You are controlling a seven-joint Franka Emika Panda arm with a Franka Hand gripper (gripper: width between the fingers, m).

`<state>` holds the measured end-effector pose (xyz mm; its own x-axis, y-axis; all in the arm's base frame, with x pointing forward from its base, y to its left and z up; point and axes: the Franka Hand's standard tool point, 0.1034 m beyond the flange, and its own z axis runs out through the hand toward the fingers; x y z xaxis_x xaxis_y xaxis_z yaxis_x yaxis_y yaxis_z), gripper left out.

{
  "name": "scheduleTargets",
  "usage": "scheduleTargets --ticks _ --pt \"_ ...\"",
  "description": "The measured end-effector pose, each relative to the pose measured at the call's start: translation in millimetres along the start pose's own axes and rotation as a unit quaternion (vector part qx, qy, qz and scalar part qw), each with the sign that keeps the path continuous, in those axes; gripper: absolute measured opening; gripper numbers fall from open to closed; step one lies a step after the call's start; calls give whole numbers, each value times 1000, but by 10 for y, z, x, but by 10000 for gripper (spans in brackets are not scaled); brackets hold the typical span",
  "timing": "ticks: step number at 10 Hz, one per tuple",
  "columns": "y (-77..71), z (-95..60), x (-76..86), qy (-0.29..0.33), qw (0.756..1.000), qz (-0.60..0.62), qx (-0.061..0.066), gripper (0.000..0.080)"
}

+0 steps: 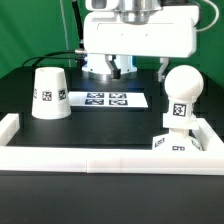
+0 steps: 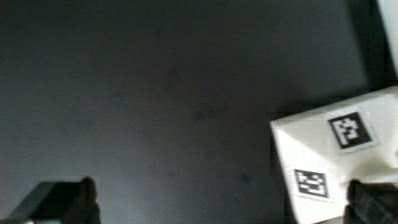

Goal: Assemble lamp

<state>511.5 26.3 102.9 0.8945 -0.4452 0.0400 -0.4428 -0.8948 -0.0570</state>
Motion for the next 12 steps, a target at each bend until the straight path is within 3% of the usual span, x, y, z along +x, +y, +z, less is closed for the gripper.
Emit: scheduleTargets --ticks 1,5,10,12 --pt "-6 3 -4 0 1000 -3 0 698" --pt "247 -7 130 3 1000 -13 -5 698" --pt "873 -27 191 -1 1000 7 -20 698" --pt "1117 -41 247 0 1000 26 -17 698"
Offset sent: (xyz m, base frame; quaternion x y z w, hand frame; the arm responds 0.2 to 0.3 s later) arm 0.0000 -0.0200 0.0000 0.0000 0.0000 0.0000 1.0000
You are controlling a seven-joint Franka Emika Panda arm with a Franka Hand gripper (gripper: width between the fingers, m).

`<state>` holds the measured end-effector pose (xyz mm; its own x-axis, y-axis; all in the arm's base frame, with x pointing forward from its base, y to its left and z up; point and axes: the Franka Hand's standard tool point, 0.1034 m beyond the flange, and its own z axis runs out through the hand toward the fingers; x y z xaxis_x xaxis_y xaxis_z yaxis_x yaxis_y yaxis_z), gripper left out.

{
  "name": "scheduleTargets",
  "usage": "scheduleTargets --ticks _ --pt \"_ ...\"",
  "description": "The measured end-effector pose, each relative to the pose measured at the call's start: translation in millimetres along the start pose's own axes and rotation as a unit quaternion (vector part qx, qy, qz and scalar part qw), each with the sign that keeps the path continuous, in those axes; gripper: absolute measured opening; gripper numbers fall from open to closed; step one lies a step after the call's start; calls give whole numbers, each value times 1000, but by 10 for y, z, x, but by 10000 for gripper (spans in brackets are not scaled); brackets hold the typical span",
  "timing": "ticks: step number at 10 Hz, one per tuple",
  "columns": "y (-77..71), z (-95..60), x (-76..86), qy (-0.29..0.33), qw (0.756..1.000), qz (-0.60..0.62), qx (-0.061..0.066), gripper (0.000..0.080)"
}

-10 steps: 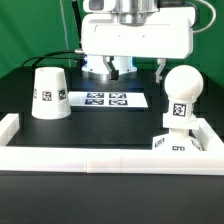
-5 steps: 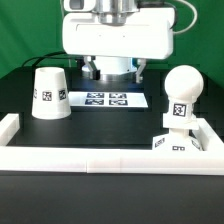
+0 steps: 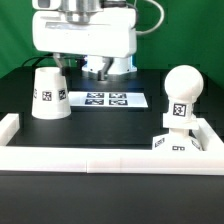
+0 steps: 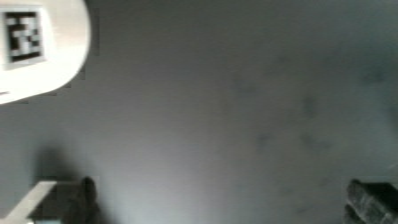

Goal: Assemble lamp

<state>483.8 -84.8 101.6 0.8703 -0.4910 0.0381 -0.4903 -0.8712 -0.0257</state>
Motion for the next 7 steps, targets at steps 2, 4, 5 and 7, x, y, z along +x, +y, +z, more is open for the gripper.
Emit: scheduleTargets --ticks 2,4,5,7 --pt "110 8 52 1 1000 -5 -3 698" --pt "211 13 75 1 1000 0 -6 698" --pt "206 26 -23 -5 1000 29 -6 698" --pt "209 7 -152 -16 999 44 -3 698"
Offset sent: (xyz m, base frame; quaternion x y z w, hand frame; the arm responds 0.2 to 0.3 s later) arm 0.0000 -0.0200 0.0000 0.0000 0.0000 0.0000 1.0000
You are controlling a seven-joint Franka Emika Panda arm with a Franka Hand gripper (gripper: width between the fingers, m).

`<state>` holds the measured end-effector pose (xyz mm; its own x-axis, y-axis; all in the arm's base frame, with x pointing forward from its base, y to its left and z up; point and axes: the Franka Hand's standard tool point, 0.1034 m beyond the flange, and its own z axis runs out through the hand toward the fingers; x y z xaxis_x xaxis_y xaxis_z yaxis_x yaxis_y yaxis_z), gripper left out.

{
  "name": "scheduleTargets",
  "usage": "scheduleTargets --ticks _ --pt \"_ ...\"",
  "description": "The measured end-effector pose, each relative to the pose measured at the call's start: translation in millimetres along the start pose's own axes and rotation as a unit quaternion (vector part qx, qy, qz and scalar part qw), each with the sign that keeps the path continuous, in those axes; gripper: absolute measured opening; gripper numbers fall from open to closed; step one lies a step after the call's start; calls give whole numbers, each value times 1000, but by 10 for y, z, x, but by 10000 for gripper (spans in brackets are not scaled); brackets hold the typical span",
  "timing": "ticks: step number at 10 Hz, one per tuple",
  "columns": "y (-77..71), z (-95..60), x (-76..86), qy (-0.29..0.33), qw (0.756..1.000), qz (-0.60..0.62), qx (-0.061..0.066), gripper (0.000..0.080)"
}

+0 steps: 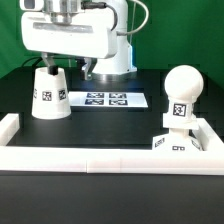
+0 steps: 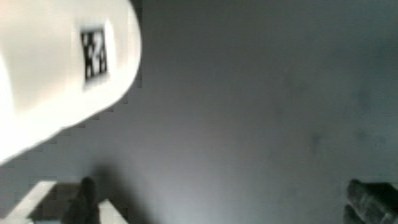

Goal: Assemble lamp

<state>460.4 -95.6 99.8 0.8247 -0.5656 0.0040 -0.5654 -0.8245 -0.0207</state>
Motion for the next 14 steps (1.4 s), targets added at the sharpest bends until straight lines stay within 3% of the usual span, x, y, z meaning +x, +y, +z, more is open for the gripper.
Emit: scheduleTargets --ticks 5,10,12,14 --pt "37 -95 -34 3 1000 2 9 698" --pt "48 -71 -73 0 1000 4 7 698" --pt "131 -63 -220 -8 1000 14 10 698" --pt "224 -44 -249 -6 1000 11 9 698"
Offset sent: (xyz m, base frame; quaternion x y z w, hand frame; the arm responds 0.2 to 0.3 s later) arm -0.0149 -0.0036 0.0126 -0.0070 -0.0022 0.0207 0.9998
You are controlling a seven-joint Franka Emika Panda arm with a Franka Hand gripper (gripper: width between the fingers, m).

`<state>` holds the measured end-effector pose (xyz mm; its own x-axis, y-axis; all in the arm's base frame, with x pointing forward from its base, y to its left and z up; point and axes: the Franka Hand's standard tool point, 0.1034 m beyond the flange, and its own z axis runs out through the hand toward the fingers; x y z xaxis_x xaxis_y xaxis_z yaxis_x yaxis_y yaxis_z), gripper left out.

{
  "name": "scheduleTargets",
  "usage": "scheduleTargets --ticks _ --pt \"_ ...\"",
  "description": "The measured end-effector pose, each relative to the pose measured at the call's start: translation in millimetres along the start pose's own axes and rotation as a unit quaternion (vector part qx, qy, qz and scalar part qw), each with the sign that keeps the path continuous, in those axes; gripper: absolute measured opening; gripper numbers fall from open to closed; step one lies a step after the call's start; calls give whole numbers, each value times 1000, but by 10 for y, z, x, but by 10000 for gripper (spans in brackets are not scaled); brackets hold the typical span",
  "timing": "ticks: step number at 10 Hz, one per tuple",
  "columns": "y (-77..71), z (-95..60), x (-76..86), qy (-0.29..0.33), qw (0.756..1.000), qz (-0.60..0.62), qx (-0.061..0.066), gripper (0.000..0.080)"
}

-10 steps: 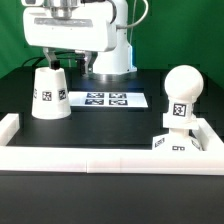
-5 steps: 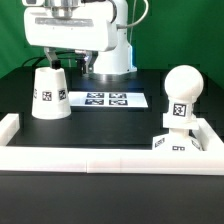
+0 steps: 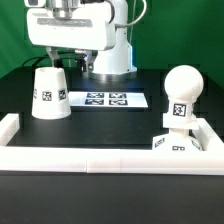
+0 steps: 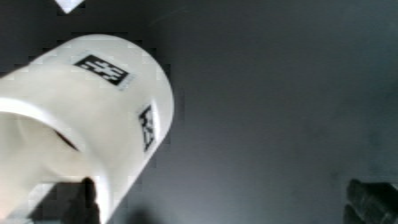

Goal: Assemble lamp

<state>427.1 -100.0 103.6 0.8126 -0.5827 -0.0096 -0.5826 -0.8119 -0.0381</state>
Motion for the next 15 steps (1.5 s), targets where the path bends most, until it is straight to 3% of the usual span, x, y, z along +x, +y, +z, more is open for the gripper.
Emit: scheduleTargets --ticks 3,11,13,14,15 --pt "131 44 -13 -2 1000 -17 -2 698" --pt "274 317 0 3 998 -48 -28 698" --pt "274 319 -3 3 998 -48 -28 447" --pt "275 321 -4 3 998 -48 -28 447" --pt "276 324 -5 2 998 -48 -29 264"
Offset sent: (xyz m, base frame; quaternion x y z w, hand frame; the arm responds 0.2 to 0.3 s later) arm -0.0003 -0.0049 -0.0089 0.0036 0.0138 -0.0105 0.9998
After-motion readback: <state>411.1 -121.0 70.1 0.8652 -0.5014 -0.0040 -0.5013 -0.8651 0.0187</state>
